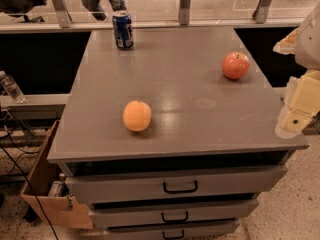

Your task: Move orange near apple

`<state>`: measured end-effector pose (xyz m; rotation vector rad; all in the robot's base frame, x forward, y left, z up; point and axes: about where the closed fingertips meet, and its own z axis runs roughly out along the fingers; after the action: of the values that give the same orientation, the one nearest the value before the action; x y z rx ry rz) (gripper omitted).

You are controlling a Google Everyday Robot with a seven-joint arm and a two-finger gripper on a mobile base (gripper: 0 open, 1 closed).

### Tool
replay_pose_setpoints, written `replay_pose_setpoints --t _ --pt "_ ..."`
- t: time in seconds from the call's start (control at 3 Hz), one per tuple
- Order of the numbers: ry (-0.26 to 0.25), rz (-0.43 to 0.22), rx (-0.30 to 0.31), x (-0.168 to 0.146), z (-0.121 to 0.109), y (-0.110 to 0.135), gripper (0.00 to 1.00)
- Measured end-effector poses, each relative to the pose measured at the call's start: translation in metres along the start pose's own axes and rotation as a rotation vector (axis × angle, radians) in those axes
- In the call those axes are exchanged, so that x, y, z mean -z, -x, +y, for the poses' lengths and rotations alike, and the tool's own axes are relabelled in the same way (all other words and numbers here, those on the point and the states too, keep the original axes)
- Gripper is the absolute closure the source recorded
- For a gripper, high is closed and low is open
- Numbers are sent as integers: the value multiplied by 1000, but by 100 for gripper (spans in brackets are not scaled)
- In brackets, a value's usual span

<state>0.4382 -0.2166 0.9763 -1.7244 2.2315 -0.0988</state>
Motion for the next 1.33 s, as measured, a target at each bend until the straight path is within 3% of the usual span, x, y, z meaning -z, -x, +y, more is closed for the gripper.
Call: replay_pose_setpoints --t 0.33,0.67,1.0,1.33 --pt "0 0 0 0 0 0 0" --pt "43 -65 -1 -17 2 14 0" --pt "139 -208 22 -56 9 52 0" --pt "230 -392 46 -84 19 106 0"
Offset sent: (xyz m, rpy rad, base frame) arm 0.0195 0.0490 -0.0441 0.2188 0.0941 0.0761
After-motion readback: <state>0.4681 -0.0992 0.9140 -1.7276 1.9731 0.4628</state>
